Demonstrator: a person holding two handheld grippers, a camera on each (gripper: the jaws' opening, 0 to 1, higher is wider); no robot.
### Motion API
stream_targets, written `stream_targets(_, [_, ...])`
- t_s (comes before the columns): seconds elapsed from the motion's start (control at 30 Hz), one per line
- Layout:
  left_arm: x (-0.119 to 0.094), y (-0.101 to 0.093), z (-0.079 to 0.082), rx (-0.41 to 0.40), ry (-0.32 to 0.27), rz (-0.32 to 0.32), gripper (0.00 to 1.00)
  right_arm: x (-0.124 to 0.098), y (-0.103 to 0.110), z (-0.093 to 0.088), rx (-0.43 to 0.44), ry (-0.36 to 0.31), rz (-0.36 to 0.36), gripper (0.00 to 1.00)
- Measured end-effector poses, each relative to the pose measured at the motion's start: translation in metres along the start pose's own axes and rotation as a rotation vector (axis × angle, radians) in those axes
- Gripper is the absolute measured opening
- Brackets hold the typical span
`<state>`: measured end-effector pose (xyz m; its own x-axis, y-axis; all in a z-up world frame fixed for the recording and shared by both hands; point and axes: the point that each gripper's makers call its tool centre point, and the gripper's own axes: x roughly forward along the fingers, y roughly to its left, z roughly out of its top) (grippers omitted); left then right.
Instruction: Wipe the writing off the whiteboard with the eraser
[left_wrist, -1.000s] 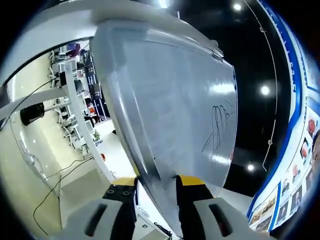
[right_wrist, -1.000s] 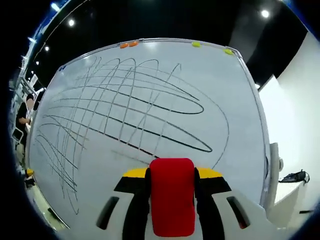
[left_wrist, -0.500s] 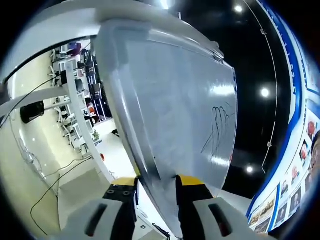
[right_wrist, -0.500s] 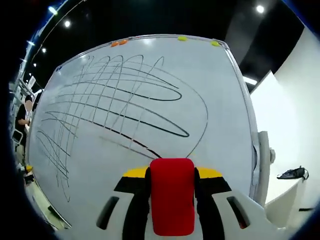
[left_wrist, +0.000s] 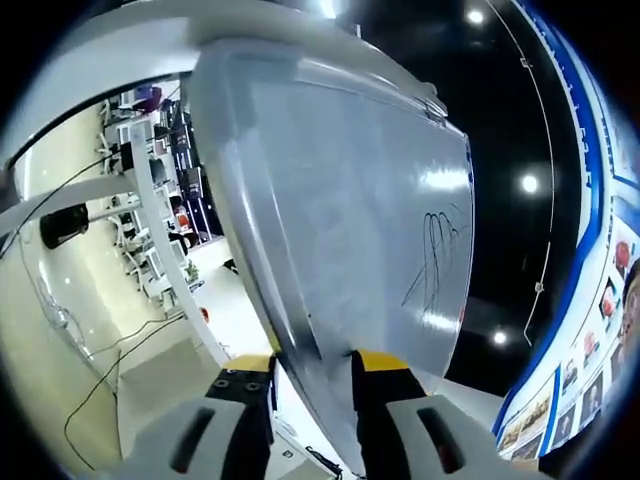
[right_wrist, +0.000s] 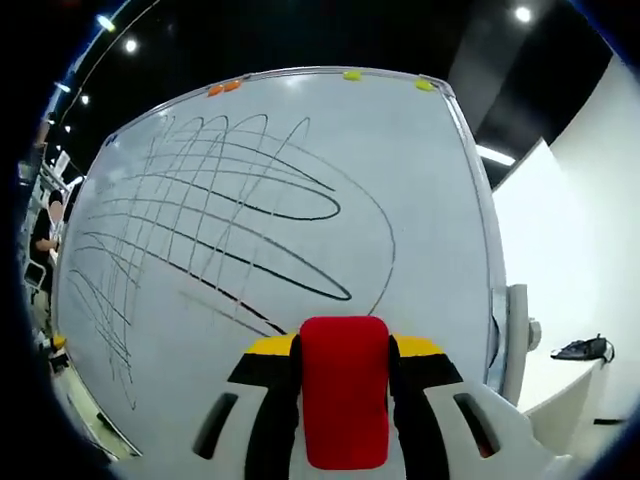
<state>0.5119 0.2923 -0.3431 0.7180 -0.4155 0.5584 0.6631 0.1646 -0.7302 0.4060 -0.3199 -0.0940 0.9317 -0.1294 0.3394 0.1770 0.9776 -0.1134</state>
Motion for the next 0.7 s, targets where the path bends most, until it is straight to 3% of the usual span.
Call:
stream_targets(0.23, [0.0,0.0,0.001,-0.002,-0.002,0.0,0.32,0.001,0.002,0.008,0.009,0.001,0.003,0.37])
stream_targets(0.5, [0.0,0.002,0.002,-0.012,-0.005,0.001,0.31,0.005,-0.01,0.004,0.032,-0.036,-0.01,0.37])
stream_targets(0.6, [0.0,0.003,0.001,-0.011,0.001,-0.003,0.31,0.006,-0.008,0.007,0.045,-0.083,0.002,0.43])
stream_targets(0.7, [0.0,0.003,0.003,-0.005,0.003,0.0,0.32,0.006,-0.002,0.01,0.036,-0.082,-0.001,0.45])
